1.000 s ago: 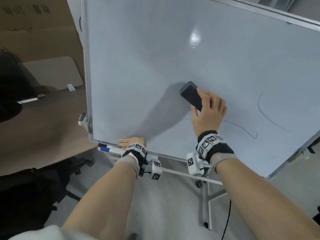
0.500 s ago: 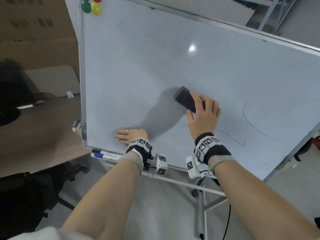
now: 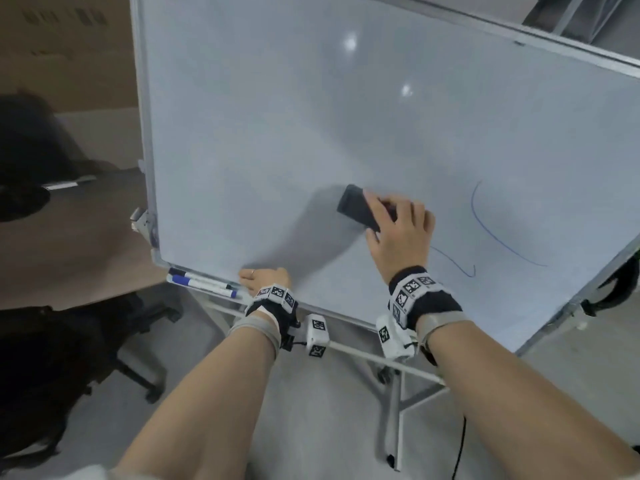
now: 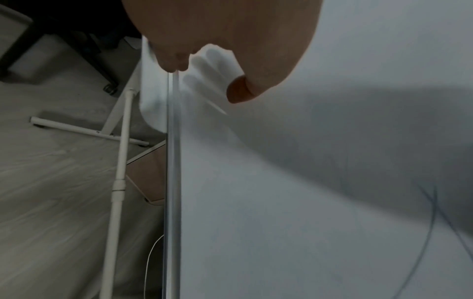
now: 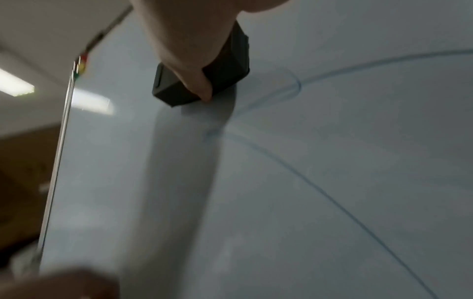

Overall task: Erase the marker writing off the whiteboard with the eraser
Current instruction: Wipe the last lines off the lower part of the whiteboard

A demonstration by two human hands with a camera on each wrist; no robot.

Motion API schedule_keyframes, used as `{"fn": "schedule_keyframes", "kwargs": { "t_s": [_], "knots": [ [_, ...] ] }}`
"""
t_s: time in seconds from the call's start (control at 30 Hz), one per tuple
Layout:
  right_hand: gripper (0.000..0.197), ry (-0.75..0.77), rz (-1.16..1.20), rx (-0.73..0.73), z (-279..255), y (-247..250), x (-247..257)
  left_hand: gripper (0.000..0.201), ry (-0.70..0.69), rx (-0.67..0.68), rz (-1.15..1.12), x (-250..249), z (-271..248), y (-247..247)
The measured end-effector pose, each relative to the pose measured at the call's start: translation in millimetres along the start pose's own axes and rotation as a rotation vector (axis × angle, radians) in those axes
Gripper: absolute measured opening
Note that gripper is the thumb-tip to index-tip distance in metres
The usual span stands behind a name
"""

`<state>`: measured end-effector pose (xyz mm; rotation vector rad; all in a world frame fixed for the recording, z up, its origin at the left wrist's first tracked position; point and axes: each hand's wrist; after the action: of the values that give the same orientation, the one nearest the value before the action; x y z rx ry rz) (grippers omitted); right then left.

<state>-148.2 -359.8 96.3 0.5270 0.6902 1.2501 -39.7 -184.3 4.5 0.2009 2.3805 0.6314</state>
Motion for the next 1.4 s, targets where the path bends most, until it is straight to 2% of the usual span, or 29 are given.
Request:
{"fn": "schedule_keyframes", "kwargs": {
  "t_s": [0.07,0.13,0.2,0.3,0.37,0.47,0.53,0.6,0.63,0.7,0.77,0.8,0.87,1.03,1.07,1.13,1.27,1.33,1.4],
  "knots": [
    [0.063,-0.149,-0.024,-0.112,21.9,11.9,-19.6,0.06,0.012,0.028,0.014,8.9,-12.6,-5.6],
    [0.063,-0.191,-0.008,-0.131,22.1,14.0,-26.0,0.057,-0.012,0.059,0.017,16.6,-25.0,-11.7],
    [0.066,-0.083,0.037,-0.048,-2.0,4.9,-17.0,0.061,-0.038,0.067,0.029,21.2,-31.6,-18.0],
    [0.071,0.159,0.092,0.167,-53.9,-22.1,2.2,0.061,-0.008,0.062,0.011,15.5,-34.5,-23.3],
    [0.07,0.138,0.104,0.203,-57.9,-24.2,-1.3,0.059,0.052,0.066,-0.016,8.5,-33.5,-24.0],
    [0.063,-0.056,0.036,0.019,-19.6,-8.1,-21.2,0.065,0.027,0.064,0.063,4.6,-31.5,-23.6],
    [0.061,-0.183,0.007,-0.123,8.8,1.7,-33.5,0.073,0.064,0.06,0.066,-1.4,-30.4,-22.1],
    [0.061,-0.223,0.027,-0.161,17.6,3.0,-34.2,0.078,0.087,0.058,0.099,-6.3,-28.4,-23.5],
    [0.061,-0.189,0.038,-0.131,11.6,0.7,-30.0,0.079,0.088,0.07,0.124,-8.3,-30.3,-24.1],
    [0.063,-0.02,0.058,0.019,-16.7,-12.9,-18.3,0.079,0.058,0.101,0.174,-9.8,-33.3,-26.9],
    [0.066,0.143,0.067,0.19,-49.5,-26.6,-9.3,0.081,0.078,0.066,0.196,-13.8,-35.2,-30.6],
    [0.067,0.164,0.066,0.231,-58.5,-29.2,-7.9,0.082,0.09,0.062,0.176,-15.0,-35.9,-32.0],
    [0.067,0.093,0.035,0.199,-51.1,-23.7,-12.5,0.082,0.085,0.057,0.145,-14.3,-34.3,-35.6],
    [0.062,-0.274,-0.027,-0.15,8.9,8.1,-54.8,0.085,0.065,0.077,0.239,-6.9,-26.9,-35.5],
    [0.062,-0.291,-0.01,-0.17,10.3,9.4,-61.3,0.084,0.052,0.069,0.274,-7.2,-23.1,-37.1],
    [0.065,-0.237,0.026,-0.118,-4.3,5.3,-61.5,0.079,-0.013,0.045,0.436,-3.7,-23.9,-39.6],
    [0.071,0.072,0.113,0.21,-71.0,-22.5,-38.8,0.052,-0.226,0.057,0.789,2.7,-32.6,-38.4],
    [0.072,0.064,0.134,0.267,-86.3,-24.7,-37.5,0.046,-0.258,0.04,0.97,4.7,-34.9,-38.1],
    [0.071,-0.041,0.128,0.173,-75.9,-17.0,-46.4,0.045,-0.336,0.027,1.179,11.9,-39.5,-33.8]
  ]
}}
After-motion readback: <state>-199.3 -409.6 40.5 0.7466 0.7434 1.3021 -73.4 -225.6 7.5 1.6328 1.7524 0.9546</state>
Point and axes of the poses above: each hand's wrist, its own z-axis towards the middle knuckle, its own y-axis out of the back of the hand, x = y × z, and after that the axes turned 13 degrees about y, right-handed
